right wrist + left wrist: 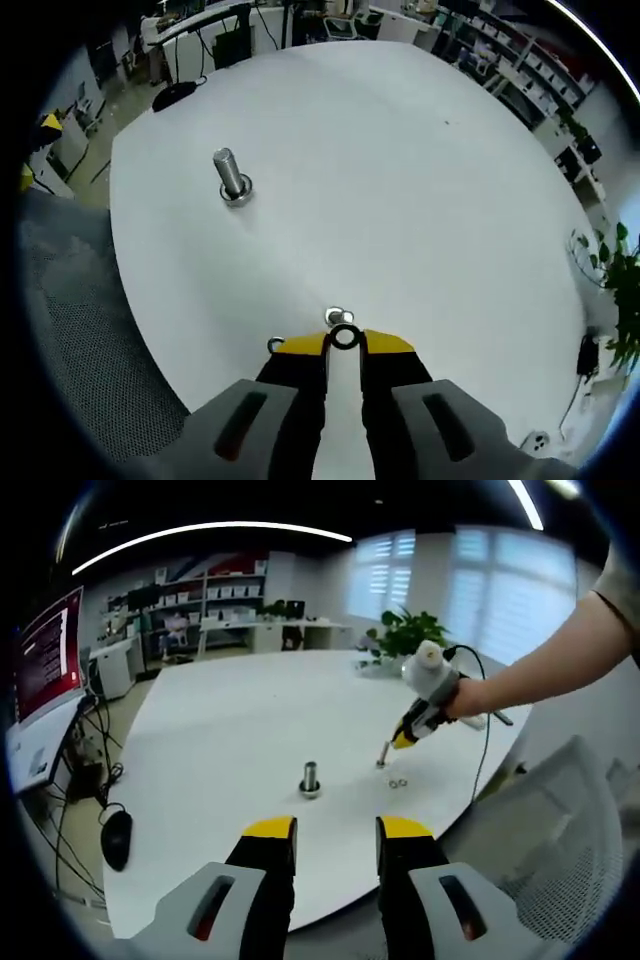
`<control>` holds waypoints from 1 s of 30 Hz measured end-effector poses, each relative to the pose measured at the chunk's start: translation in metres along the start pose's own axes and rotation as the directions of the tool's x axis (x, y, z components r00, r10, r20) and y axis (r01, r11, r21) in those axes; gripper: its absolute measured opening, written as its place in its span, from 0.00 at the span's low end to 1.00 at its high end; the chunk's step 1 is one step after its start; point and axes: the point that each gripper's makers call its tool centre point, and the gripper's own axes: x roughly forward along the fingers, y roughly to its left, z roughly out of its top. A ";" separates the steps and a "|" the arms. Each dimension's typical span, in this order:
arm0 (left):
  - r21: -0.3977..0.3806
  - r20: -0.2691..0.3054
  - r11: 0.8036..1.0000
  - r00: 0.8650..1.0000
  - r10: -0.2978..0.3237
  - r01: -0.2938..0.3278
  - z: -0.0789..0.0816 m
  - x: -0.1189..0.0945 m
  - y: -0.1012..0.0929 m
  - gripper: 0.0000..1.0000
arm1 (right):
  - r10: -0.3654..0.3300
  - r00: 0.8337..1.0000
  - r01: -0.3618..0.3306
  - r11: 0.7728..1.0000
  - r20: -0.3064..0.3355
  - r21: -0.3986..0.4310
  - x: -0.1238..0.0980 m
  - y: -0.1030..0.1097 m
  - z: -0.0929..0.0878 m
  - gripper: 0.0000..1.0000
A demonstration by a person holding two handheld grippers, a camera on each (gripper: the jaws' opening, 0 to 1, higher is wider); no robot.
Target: Place the washer onto the threaded stud by aligning its center hole with the stud, sliding it down to the base, and recovering from edge contact or off-axis alignment until the washer reaches the visible bottom stop.
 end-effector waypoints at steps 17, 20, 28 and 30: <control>0.002 -0.006 1.000 1.000 0.008 -0.008 -0.001 0.000 0.001 0.29 | -0.001 1.000 0.001 1.000 0.006 0.016 0.007 -0.004 0.008 0.14; 0.000 -0.005 1.000 1.000 0.011 -0.011 -0.001 0.000 0.002 0.29 | 0.003 1.000 -0.003 1.000 0.010 0.010 0.007 -0.004 0.009 0.14; 0.000 -0.012 1.000 1.000 0.016 -0.016 -0.002 0.000 0.003 0.29 | 0.023 1.000 -0.022 1.000 -0.004 0.003 0.012 -0.004 0.007 0.14; 0.000 -0.012 1.000 1.000 0.017 -0.017 -0.002 0.000 0.003 0.29 | 0.024 1.000 -0.024 1.000 -0.004 0.000 0.013 -0.003 0.008 0.14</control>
